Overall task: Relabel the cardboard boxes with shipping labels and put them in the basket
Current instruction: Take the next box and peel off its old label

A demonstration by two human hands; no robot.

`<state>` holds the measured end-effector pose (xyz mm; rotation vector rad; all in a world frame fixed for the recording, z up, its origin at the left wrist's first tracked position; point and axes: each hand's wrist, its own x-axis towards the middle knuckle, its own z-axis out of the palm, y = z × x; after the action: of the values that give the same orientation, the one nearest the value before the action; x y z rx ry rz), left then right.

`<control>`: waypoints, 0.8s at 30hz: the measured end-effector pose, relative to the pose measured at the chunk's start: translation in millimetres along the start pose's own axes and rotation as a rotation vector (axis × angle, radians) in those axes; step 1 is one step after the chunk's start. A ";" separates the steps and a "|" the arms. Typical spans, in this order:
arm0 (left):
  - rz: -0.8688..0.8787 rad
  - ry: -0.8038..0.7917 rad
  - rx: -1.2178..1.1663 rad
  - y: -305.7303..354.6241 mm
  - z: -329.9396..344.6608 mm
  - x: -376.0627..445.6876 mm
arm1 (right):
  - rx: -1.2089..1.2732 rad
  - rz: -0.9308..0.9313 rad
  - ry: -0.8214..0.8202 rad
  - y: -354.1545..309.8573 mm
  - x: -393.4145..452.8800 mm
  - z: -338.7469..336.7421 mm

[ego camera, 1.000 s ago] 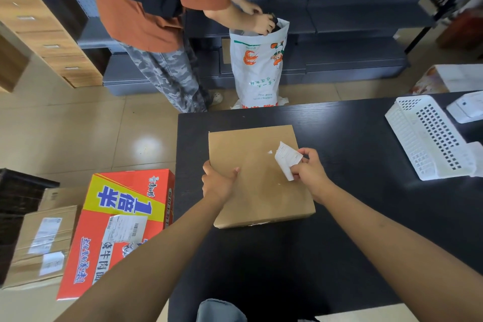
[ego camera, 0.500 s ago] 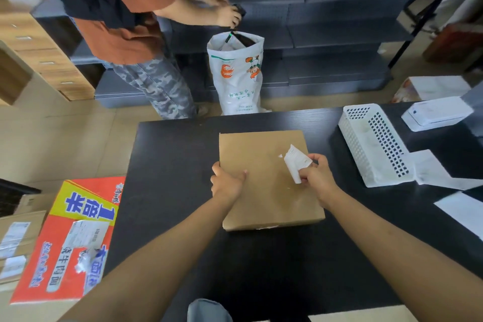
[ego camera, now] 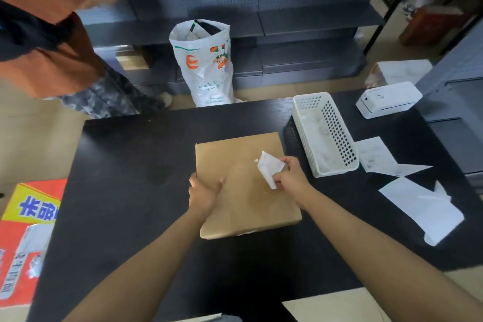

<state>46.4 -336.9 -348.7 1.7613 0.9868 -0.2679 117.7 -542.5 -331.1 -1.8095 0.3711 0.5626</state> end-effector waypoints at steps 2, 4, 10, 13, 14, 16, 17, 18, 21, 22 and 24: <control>0.007 0.005 0.005 -2.7 1.1 2.5 | 0.008 -0.033 0.056 1.8 -1.0 -3.6; 0.023 0.009 0.001 -4.8 2.1 4.2 | 0.050 -0.091 0.130 4.2 -2.0 -13.7; 0.041 0.017 0.025 -9.1 3.6 8.6 | 0.150 -0.152 0.600 6.0 15.6 -74.6; 0.036 0.022 0.049 -10.5 4.7 10.4 | -0.022 -0.184 0.675 9.3 38.2 -102.9; 0.034 0.020 0.049 -11.4 4.9 11.2 | -0.104 -0.194 0.645 12.5 48.2 -108.6; 0.035 0.010 0.042 -13.1 5.3 10.4 | -0.275 -0.141 0.526 19.6 64.2 -114.5; 0.037 0.012 0.043 -13.8 5.6 9.9 | -0.366 -0.097 0.452 21.6 69.7 -114.4; 0.040 0.018 0.047 -14.7 5.8 9.5 | -0.460 -0.068 0.385 24.0 73.1 -114.2; 0.038 0.047 0.059 -15.2 6.8 10.0 | -0.761 -0.139 0.219 27.5 78.1 -114.6; 0.033 0.053 0.057 -15.4 7.0 10.6 | -0.855 -0.164 0.191 26.8 78.0 -115.4; 0.030 0.056 0.051 -14.8 7.6 10.7 | -0.967 -0.154 0.180 24.1 79.0 -117.6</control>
<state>44.6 -336.5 -368.4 1.8370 1.0005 -0.2275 193.5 -659.5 -365.8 -2.8020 0.0574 0.5043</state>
